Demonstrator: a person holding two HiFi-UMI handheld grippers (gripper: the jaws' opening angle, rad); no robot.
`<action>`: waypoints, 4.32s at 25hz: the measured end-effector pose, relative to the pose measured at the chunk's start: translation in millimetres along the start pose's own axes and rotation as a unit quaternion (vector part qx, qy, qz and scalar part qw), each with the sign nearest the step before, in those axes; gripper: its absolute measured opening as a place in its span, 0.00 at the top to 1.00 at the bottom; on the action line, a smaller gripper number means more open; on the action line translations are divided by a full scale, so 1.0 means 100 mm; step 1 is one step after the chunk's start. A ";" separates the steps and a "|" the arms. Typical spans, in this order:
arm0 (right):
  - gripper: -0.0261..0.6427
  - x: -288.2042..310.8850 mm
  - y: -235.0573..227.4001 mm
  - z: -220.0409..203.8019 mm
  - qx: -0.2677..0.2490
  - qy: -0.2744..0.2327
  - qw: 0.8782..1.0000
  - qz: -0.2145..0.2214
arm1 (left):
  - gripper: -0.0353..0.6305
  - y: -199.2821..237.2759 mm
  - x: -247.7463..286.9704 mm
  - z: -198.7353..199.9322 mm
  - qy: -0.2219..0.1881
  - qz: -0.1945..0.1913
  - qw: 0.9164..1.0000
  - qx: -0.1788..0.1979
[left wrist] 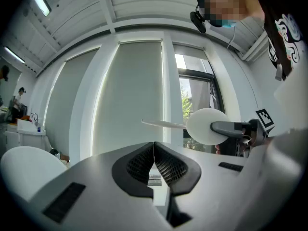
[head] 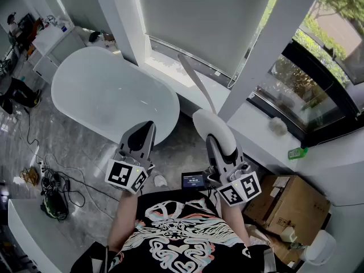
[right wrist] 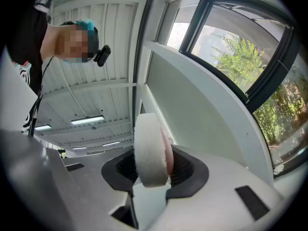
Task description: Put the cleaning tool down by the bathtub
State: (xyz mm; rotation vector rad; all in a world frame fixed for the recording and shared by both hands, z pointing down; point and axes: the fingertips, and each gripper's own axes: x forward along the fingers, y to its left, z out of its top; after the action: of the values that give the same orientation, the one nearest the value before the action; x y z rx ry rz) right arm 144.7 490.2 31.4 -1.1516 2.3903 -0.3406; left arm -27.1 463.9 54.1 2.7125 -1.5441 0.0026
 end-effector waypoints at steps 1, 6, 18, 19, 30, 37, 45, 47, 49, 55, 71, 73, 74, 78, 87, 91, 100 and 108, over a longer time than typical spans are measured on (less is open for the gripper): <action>0.72 0.02 0.00 0.00 0.000 0.000 1.000 0.001 | 0.92 0.01 0.00 0.00 0.000 0.001 1.000 0.000; 0.72 0.08 0.00 -0.02 0.003 0.002 1.000 0.003 | 0.92 0.07 0.01 0.01 0.001 0.003 1.000 0.000; 0.72 0.06 0.00 0.01 0.048 -0.018 0.999 0.015 | 0.92 0.08 0.01 0.02 -0.002 0.006 1.000 -0.002; 0.73 0.04 -0.01 0.02 0.056 -0.022 0.998 0.015 | 0.92 0.06 0.02 0.02 -0.002 0.006 1.000 -0.003; 0.73 0.08 -0.26 0.00 0.066 -0.023 0.998 -0.001 | 0.92 0.05 0.29 -0.07 -0.001 -0.012 1.000 -0.004; 0.73 0.49 -0.57 -0.07 0.063 -0.017 0.998 -0.019 | 0.92 0.36 0.74 -0.12 0.004 -0.023 1.000 -0.015; 0.73 1.36 -0.97 -0.12 0.055 -0.015 0.998 -0.032 | 0.92 1.05 1.54 -0.07 0.005 -0.044 0.999 -0.024; 0.73 1.59 -1.06 -0.13 0.055 -0.017 0.998 -0.036 | 0.92 1.23 1.72 -0.04 0.005 -0.047 0.999 -0.024; 0.73 1.82 -1.15 -0.17 0.054 -0.014 0.998 -0.040 | 0.92 1.43 1.90 -0.03 0.002 -0.050 0.998 -0.024; 0.73 2.58 -1.41 -0.34 0.061 -0.006 0.997 -0.051 | 0.92 2.13 2.38 -0.01 0.004 -0.048 0.998 -0.028; 0.73 3.46 -1.96 -0.63 0.047 0.029 0.995 -0.083 | 0.92 2.85 3.33 -0.27 0.032 -0.070 0.996 -0.036; 0.73 3.51 -2.06 -0.65 0.052 0.035 0.995 -0.080 | 0.92 2.88 3.43 -0.28 0.032 -0.064 0.997 -0.033; 0.73 3.54 -2.11 -0.67 0.055 0.037 0.995 -0.077 | 0.92 2.89 3.48 -0.29 0.032 -0.062 0.997 -0.032; 0.73 3.67 -2.30 -0.76 0.066 0.054 0.995 -0.058 | 0.92 2.93 3.66 -0.36 0.036 -0.051 0.998 -0.033; 0.73 3.90 -2.70 -1.01 0.091 0.094 0.990 -0.045 | 0.92 3.13 4.01 -0.58 0.060 -0.026 0.997 -0.034; 0.73 3.94 -2.89 -1.12 0.075 0.121 0.989 -0.047 | 0.92 3.16 4.17 -0.71 0.072 -0.022 0.997 -0.033; 0.73 4.07 -3.26 -1.46 0.080 0.158 0.983 -0.050 | 0.92 3.30 4.41 -1.16 0.099 -0.008 0.994 -0.042; 0.73 4.15 -3.55 -1.96 0.088 0.194 0.976 -0.054 | 0.92 3.53 4.45 -1.69 0.136 0.002 0.990 -0.047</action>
State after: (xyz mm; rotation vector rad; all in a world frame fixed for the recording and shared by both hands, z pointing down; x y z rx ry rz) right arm 59.1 -51.0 222.2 -1.2245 2.5607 -0.8669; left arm -101.4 -95.7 234.7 2.5120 -1.4324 0.2795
